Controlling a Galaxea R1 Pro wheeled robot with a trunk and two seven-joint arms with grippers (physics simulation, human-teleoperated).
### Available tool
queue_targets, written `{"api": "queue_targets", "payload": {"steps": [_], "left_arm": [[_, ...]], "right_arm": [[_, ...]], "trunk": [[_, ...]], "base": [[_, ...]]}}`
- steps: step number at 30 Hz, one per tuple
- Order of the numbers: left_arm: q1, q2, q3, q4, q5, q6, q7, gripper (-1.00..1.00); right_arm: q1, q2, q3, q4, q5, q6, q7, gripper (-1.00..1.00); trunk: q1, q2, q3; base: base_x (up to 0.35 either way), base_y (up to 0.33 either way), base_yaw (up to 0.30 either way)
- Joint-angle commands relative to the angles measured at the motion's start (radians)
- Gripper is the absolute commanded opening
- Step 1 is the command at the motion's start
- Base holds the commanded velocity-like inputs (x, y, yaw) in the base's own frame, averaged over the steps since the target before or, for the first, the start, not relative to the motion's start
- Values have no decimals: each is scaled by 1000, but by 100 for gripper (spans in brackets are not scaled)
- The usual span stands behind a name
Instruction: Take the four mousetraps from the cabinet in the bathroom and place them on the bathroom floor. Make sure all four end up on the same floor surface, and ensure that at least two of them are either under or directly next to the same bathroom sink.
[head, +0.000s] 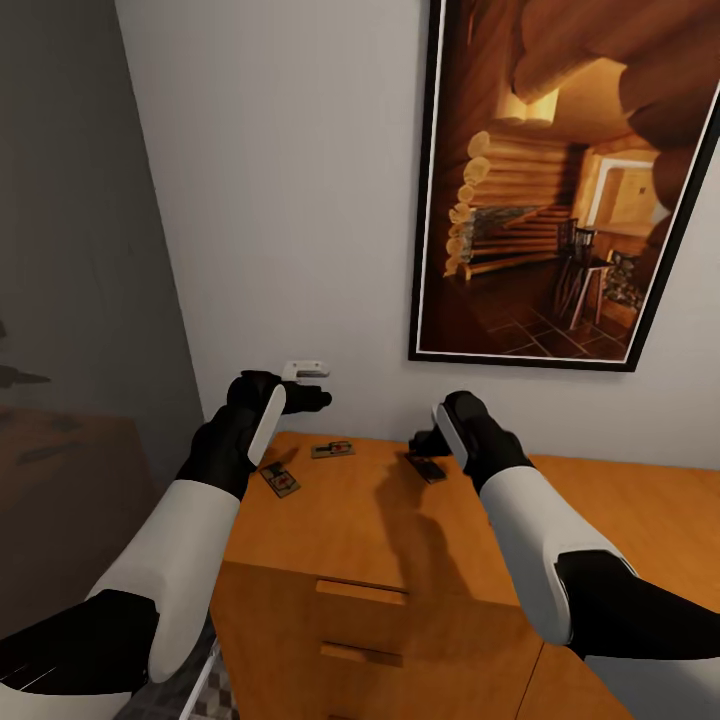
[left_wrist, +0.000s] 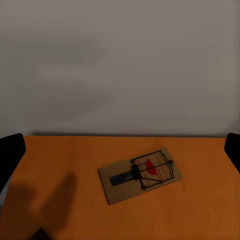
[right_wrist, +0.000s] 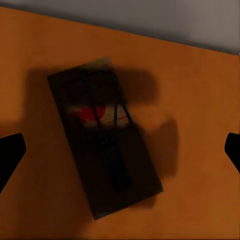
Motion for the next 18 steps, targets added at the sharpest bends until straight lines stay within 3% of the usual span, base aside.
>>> {"api": "queue_targets", "payload": {"steps": [1,18], "left_arm": [[-1,0,-1,-1,10,4,7,100],[-1,0,-1,15,9,4,7,100]], "right_arm": [[-1,0,-1,10,2,4,-2,100],[-1,-2,-1,51,6,4,-2,100]], "trunk": [[0,-1,-1],[0,-1,-1]], "base": [[0,0,0],[0,0,0]]}}
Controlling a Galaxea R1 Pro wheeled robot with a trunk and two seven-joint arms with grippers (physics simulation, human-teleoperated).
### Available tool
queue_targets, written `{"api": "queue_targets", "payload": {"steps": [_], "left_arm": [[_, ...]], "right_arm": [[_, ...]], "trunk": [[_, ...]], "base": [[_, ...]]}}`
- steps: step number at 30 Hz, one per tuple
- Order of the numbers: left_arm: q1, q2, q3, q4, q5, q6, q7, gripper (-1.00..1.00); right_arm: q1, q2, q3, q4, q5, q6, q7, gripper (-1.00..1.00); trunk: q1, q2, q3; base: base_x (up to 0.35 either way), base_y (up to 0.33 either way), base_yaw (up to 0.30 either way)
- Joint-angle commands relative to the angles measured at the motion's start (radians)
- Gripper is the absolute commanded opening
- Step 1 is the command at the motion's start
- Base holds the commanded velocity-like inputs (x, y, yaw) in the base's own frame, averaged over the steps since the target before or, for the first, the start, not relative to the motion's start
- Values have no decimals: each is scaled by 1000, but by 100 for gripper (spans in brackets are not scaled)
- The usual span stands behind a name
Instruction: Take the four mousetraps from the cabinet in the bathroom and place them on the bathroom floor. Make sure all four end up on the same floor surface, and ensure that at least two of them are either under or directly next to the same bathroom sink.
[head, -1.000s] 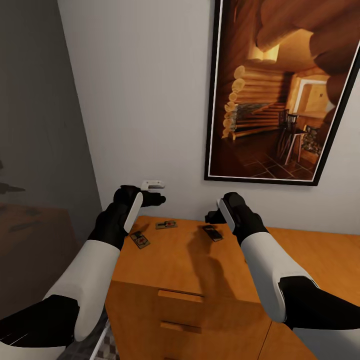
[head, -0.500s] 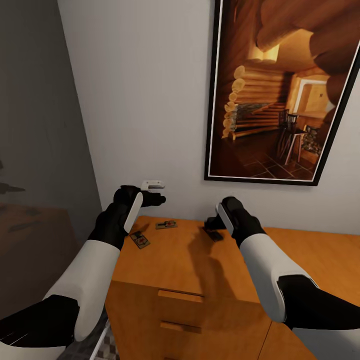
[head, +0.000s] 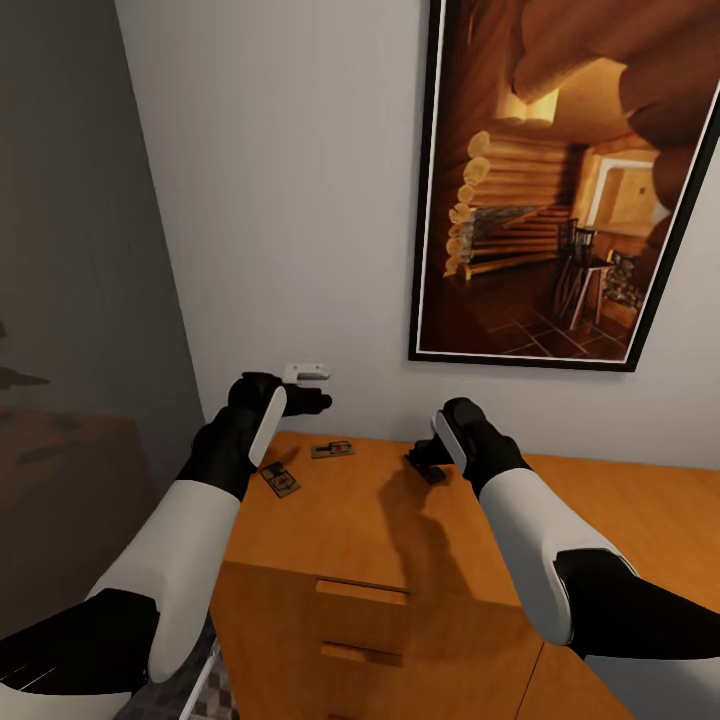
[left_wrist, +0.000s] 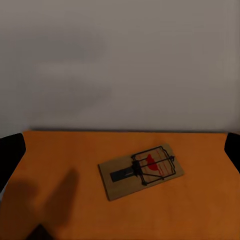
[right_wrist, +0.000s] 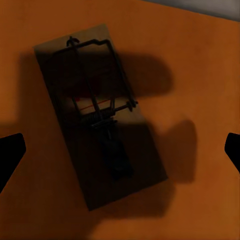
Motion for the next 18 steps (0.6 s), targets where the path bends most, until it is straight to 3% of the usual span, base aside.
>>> {"api": "queue_targets", "payload": {"steps": [1,18], "left_arm": [[-1,0,-1,1,10,4,7,100],[-1,0,-1,13,7,3,8,100]], "right_arm": [[-1,0,-1,0,2,4,-2,100],[-1,3,-1,0,3,4,-2,100]], "trunk": [[0,-1,-1],[0,-1,-1]], "base": [[0,0,0],[0,0,0]]}}
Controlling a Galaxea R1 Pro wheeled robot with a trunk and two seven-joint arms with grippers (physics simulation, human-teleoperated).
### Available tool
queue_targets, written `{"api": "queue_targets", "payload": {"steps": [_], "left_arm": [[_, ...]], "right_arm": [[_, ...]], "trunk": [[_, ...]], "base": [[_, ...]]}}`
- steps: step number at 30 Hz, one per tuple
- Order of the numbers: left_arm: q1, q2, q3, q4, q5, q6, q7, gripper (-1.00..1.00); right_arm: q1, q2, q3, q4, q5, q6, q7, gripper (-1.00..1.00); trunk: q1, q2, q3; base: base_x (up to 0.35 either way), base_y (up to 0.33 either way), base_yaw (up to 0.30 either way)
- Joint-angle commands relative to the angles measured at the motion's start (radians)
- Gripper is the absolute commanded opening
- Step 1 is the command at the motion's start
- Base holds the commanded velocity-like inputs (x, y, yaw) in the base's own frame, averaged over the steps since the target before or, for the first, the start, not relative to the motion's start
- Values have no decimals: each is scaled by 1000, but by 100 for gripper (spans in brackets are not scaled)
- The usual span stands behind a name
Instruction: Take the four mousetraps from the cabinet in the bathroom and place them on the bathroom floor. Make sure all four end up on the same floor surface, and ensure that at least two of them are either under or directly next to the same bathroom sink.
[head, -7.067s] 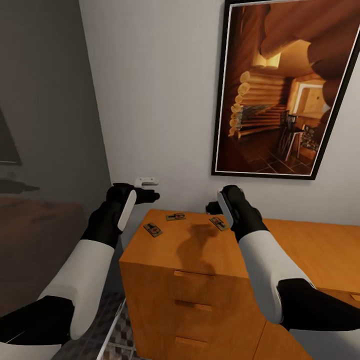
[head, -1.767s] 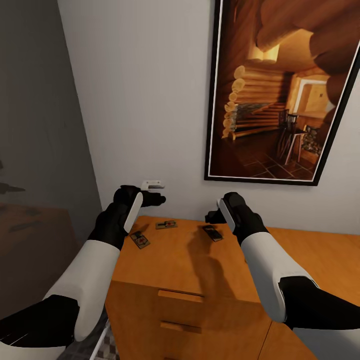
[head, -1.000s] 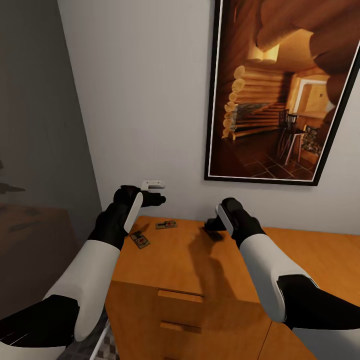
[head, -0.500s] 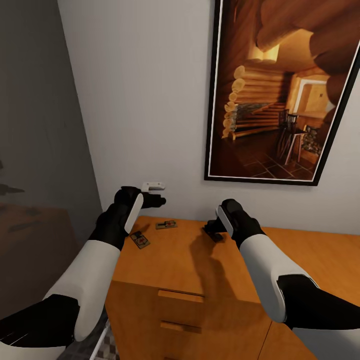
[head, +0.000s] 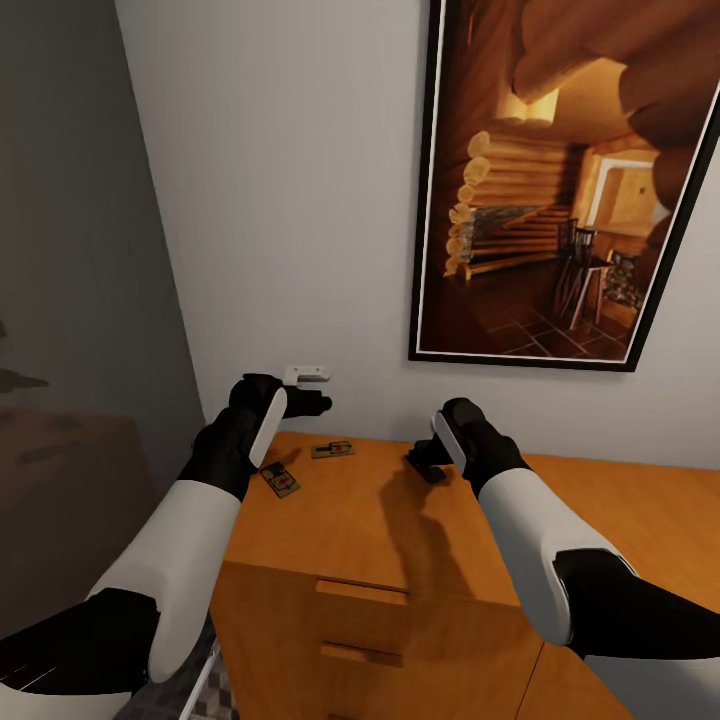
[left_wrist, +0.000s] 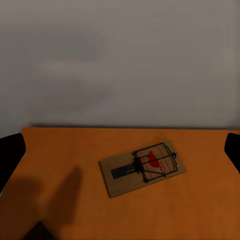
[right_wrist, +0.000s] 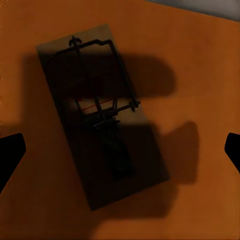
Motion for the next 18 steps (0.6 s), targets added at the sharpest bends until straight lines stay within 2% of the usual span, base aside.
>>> {"api": "queue_targets", "payload": {"steps": [1,18], "left_arm": [[-1,0,-1,-1,10,4,7,100],[-1,0,-1,0,10,5,8,100]], "right_arm": [[-1,1,-1,-1,2,4,-2,100],[0,5,-1,-5,2,4,-3,100]], "trunk": [[0,-1,-1],[0,-1,-1]], "base": [[0,0,0],[0,0,0]]}}
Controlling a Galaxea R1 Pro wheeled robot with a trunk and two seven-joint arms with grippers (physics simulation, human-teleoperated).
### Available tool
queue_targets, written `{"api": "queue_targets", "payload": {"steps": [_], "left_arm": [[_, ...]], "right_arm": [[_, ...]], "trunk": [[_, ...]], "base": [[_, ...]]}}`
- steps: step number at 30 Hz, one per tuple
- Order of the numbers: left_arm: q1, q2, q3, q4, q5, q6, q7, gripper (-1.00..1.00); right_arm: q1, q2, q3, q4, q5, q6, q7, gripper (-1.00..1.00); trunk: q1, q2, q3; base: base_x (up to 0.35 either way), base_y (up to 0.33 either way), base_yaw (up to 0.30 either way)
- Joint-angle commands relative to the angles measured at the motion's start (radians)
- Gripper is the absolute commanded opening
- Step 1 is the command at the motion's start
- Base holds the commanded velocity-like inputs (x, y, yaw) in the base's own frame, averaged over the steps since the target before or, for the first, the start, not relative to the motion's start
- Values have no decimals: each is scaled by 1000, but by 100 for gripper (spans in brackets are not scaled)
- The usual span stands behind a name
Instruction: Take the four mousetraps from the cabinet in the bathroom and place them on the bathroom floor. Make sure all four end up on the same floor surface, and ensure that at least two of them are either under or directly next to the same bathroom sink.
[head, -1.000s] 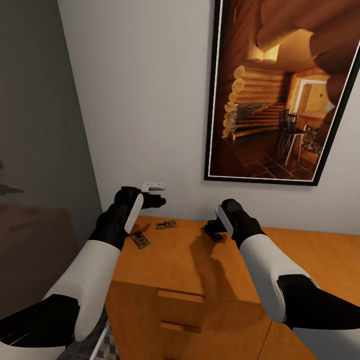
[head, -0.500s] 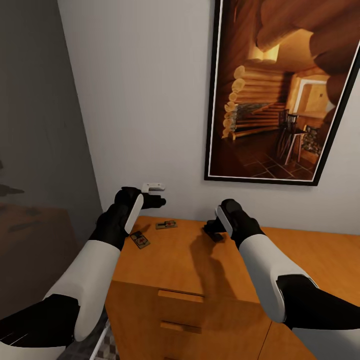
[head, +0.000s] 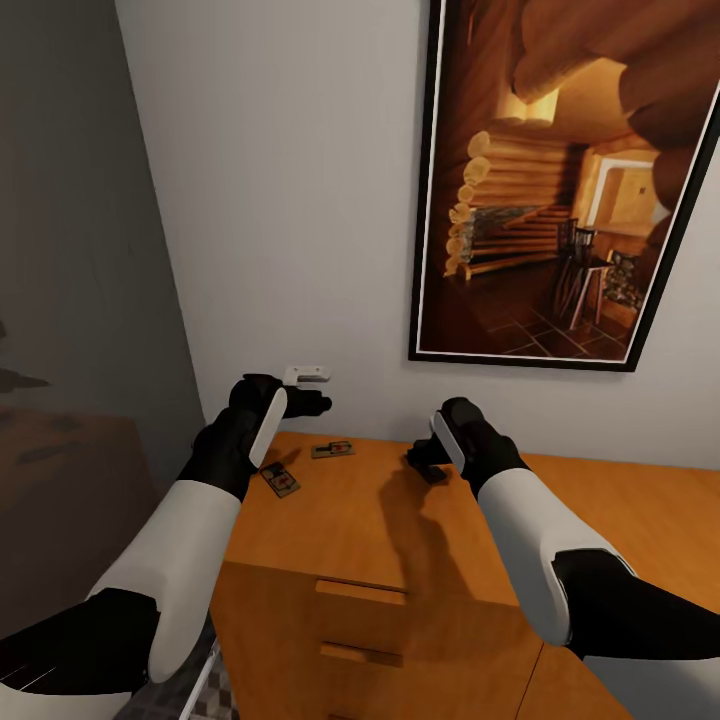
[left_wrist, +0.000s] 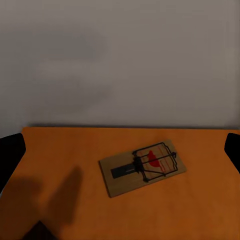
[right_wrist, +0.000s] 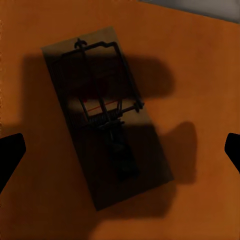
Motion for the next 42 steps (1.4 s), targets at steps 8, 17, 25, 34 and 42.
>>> {"api": "queue_targets", "payload": {"steps": [8,17,25,34,42], "left_arm": [[-1,0,-1,-1,11,4,8,100],[-1,0,-1,-1,9,4,9,100],[-1,0,-1,-1,9,3,9,100],[-1,0,-1,-1,10,3,9,100],[-1,0,-1,0,10,3,9,100]], "right_arm": [[-1,0,-1,-2,2,4,-2,100],[-1,-1,-1,-2,2,4,-2,100],[-1,-1,-1,-2,2,4,-1,100],[-1,-2,-1,-2,2,4,-1,100],[-1,-2,-1,-2,2,4,-1,100]], "trunk": [[0,-1,-1],[0,-1,-1],[0,-1,-1],[0,-1,-1],[0,-1,-1]], "base": [[20,0,0],[38,0,0],[7,0,0],[1,0,0],[0,0,0]]}}
